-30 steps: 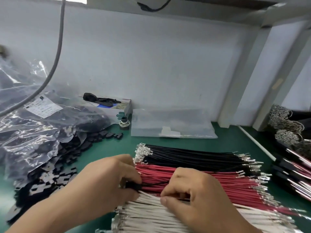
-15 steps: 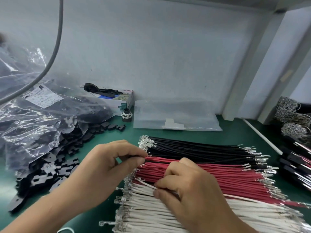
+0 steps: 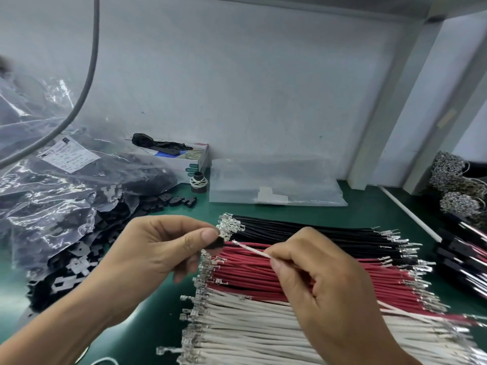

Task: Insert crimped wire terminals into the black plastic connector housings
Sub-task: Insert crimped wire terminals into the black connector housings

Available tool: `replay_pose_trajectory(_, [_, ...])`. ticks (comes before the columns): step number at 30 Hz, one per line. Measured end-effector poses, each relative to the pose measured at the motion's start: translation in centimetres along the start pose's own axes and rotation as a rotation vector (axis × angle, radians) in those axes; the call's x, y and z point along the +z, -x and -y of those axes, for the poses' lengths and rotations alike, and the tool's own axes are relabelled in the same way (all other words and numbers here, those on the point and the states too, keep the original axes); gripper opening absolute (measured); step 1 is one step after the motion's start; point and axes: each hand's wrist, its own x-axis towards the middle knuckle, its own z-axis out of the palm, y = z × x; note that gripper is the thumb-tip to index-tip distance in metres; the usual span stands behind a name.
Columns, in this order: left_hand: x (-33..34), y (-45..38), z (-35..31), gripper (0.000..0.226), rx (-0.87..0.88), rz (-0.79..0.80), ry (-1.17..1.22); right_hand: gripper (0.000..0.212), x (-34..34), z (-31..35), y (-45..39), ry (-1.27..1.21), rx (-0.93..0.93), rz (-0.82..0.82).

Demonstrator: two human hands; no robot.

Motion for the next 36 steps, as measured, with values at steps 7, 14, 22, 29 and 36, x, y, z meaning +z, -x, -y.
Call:
replay_pose_trajectory(7, [0.5, 0.5, -0.4, 0.07, -0.075, 0.062, 0.127, 0.021, -0.2, 0.1, 0.0, 0.01, -0.1, -0.13])
replay_pose_trajectory(14, [0.8, 0.6, -0.5, 0.07, -0.134, 0.103, 0.204, 0.013, -0.7, -0.1, 0.0, -0.004, -0.151, -0.152])
replay_pose_trajectory(22, [0.9, 0.8, -0.2, 0.063, -0.102, 0.17, 0.193, 0.011, -0.5, -0.1, 0.0, 0.114, -0.16, -0.134])
replay_pose_trajectory(29, [1.1, 1.0, -0.3, 0.038, -0.014, 0.139, 0.115, 0.017, -0.6, -0.1, 0.0, 0.021, -0.155, -0.092])
replay_pose_trajectory(36, [1.4, 1.4, -0.9, 0.029, 0.083, 0.128, 0.03, 0.011, 0.2, 0.3, 0.2, -0.241, 0.048, -0.057])
